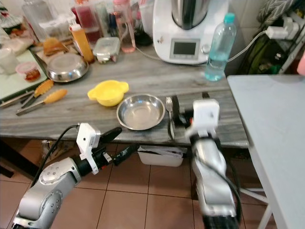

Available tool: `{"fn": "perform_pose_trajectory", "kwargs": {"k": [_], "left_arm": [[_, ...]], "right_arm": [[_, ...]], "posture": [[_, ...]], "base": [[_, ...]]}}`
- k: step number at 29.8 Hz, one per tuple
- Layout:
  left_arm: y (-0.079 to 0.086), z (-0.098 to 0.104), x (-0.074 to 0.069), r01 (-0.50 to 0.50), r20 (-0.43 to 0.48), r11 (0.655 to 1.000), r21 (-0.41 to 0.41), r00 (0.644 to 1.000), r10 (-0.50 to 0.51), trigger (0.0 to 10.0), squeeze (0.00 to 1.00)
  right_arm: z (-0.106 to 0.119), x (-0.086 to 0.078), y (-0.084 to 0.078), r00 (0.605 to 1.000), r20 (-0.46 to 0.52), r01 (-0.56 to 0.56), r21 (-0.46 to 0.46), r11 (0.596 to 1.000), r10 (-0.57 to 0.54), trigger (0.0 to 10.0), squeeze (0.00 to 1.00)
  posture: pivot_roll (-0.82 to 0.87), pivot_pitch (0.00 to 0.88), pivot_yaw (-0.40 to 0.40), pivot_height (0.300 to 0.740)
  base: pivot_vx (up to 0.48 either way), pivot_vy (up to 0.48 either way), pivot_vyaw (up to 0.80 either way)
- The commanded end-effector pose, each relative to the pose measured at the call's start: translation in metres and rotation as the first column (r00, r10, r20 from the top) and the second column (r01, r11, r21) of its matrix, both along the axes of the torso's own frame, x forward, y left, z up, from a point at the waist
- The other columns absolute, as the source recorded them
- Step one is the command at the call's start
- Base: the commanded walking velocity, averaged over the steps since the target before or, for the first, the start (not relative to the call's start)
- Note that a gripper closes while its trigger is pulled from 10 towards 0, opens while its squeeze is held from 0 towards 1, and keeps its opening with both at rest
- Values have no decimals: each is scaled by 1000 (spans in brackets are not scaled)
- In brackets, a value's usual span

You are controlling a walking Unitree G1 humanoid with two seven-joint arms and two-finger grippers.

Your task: Setting the table

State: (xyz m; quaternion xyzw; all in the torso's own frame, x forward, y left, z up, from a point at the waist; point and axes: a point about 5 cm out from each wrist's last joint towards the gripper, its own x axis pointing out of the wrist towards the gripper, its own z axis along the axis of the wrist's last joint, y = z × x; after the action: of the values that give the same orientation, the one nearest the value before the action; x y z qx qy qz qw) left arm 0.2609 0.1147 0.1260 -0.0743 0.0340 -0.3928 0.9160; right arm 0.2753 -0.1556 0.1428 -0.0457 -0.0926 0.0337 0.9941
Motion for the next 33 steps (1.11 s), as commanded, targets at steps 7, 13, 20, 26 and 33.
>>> {"fn": "perform_pose_trajectory", "kwargs": {"k": [7,13,20,26,33], "left_arm": [[14,-12,8,-235,-2,971,50,972,235,10000,0],[21,-19,13,-347,7,933,94,938,348,10000,0],[25,-23,14,-403,13,907,125,914,405,10000,0],[27,-26,15,-428,21,891,150,902,430,10000,0],[25,-27,16,-445,26,880,165,894,447,10000,0]], "right_arm": [[-12,-26,-15,993,-94,81,28,996,-78,10000,1000],[-19,-33,-9,988,-142,65,30,997,-60,10000,1000],[-19,-34,-11,986,-160,59,28,998,-54,10000,992],[-20,-36,-10,985,-171,39,25,999,-34,10000,271],[-20,-35,-7,984,-178,22,28,999,-17,10000,0]], "posture": [[-94,20,59,740],[-101,18,55,740],[-104,21,50,740],[-106,27,48,740],[-111,27,46,740]], "base": [[0,0,0],[0,0,-527],[0,0,-765],[0,0,0],[-79,0,0]]}}
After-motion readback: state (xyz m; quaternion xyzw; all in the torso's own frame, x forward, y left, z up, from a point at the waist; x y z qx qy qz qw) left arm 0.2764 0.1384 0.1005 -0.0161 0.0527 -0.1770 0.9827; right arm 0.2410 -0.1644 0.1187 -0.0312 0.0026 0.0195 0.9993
